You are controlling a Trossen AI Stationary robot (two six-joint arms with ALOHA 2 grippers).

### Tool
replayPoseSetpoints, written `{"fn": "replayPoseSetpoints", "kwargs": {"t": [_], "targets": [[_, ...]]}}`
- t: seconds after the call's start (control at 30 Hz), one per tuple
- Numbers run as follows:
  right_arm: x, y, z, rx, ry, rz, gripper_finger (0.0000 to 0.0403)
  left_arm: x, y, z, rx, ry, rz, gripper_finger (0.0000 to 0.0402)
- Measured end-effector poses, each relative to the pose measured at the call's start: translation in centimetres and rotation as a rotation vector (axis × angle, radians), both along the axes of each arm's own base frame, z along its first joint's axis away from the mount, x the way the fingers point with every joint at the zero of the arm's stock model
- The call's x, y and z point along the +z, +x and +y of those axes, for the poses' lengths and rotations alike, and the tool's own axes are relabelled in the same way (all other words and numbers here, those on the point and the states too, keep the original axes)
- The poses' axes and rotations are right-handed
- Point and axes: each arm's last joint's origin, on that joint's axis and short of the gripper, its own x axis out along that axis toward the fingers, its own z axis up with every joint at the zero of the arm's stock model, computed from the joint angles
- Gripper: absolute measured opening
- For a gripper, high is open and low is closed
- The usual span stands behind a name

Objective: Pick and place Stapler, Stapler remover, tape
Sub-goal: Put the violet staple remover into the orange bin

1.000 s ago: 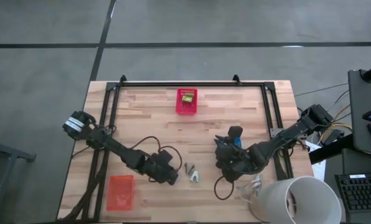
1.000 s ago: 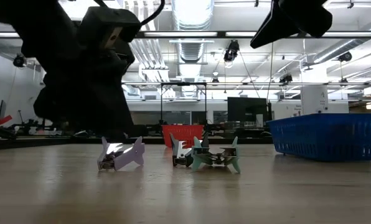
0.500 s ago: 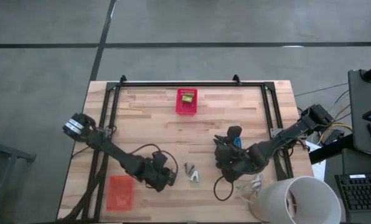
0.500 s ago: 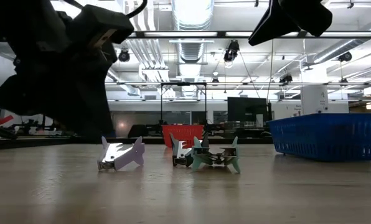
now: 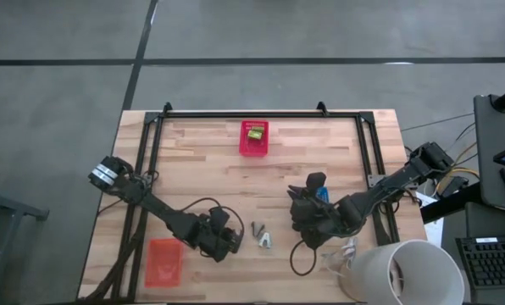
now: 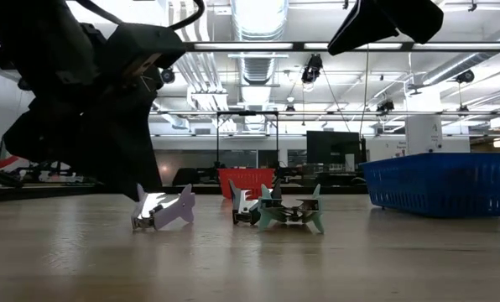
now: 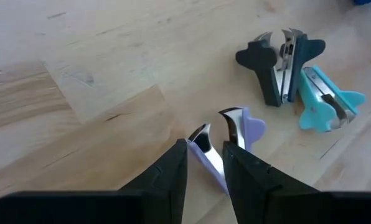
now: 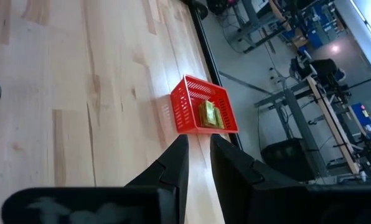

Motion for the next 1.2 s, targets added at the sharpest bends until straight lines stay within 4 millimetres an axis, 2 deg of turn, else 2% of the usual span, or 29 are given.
{"fn": "replayPoseSetpoints", "kwargs": {"t": [0.67,1.0,1.2], "targets": [[-0.4,-0.1,-0.1,-0.001,-0.003,0.011,0.0061,-0.4,-0.4,-0.3,-0.068,0.042,0.021,0.0007],[-0.6,-0.2,-0.1,-0.001,-0.006,0.016,0.0052,0.6,-0.2,-1.3,-0.175,0.051,0.019,0.0005],[-0.7,-0.2,-0.1,-0.001,-0.007,0.018,0.0052,1.6,-0.8,-1.9,-0.231,0.005,0.029,0.0003]]}}
